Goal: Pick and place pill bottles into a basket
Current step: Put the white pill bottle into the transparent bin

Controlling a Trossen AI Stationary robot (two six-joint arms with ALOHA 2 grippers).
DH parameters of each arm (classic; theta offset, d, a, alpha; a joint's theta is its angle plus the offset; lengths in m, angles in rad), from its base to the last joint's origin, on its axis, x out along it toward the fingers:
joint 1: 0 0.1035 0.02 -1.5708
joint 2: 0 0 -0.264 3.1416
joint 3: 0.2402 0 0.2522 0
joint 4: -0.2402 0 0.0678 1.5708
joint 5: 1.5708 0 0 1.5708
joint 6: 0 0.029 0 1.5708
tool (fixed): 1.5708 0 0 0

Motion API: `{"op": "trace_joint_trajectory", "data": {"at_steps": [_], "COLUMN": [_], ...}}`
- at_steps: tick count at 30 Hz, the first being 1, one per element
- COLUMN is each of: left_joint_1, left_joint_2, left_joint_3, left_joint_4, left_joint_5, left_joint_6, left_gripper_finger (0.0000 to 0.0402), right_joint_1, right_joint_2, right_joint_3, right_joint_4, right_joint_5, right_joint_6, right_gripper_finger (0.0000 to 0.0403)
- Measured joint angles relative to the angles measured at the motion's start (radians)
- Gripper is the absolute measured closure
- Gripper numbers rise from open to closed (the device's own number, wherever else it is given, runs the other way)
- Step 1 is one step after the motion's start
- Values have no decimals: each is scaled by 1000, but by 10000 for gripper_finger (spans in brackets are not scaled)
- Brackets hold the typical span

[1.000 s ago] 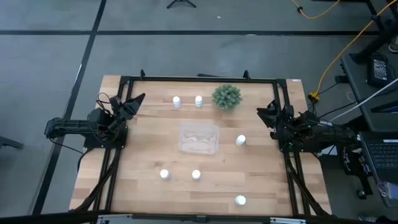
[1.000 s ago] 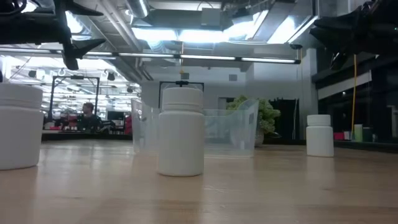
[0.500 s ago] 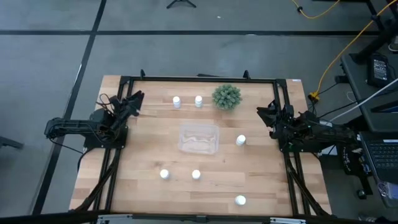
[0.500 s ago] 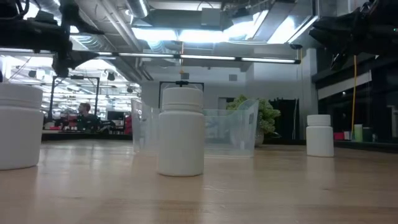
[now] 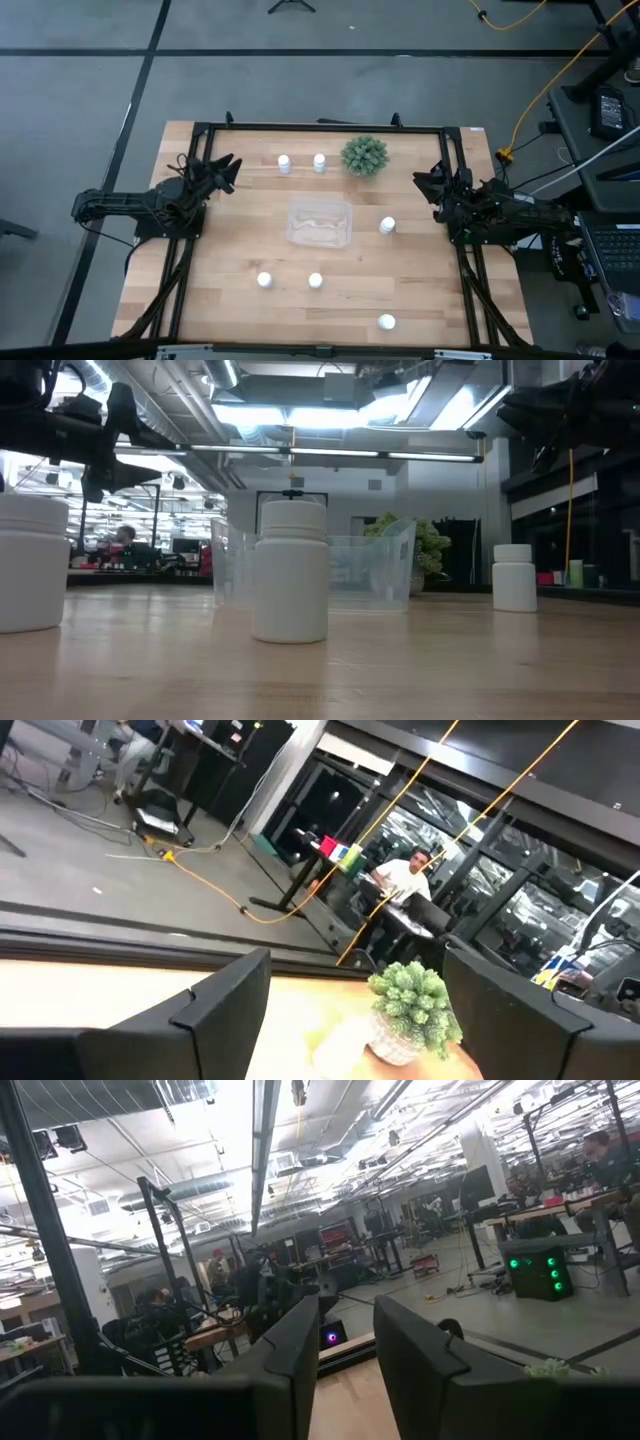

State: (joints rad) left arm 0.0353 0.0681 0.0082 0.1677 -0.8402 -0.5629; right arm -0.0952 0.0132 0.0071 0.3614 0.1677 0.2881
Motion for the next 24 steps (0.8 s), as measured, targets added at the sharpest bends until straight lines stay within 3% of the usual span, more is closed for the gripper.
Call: {"op": "trace_joint_trajectory", "data": {"at_steps": [6, 9, 12, 17, 21, 24], "left_joint_1": [8, 7, 7, 7, 7, 8], "left_joint_2": [0, 0, 0, 0, 12, 62], "left_joint_3": [0, 0, 0, 1, 53, 128], "left_joint_4": [0, 26, 67, 271, 386, 384], "left_joint_5": [1, 57, 157, 338, 353, 356], "left_joint_6": [22, 1, 14, 94, 112, 172], "left_gripper_finger": [111, 111, 111, 110, 98, 85], "right_joint_1": [0, 0, 1, 0, 0, 0], "right_joint_2": [0, 0, 0, 0, 13, 70], "right_joint_3": [0, 0, 0, 2, 70, 177], "right_joint_4": [1, 13, 37, 95, 36, -46], "right_joint_5": [11, 23, 107, 144, 110, 79], "right_joint_6": [226, 235, 260, 240, 232, 174], "right_gripper_finger": [300, 300, 300, 300, 300, 300]}}
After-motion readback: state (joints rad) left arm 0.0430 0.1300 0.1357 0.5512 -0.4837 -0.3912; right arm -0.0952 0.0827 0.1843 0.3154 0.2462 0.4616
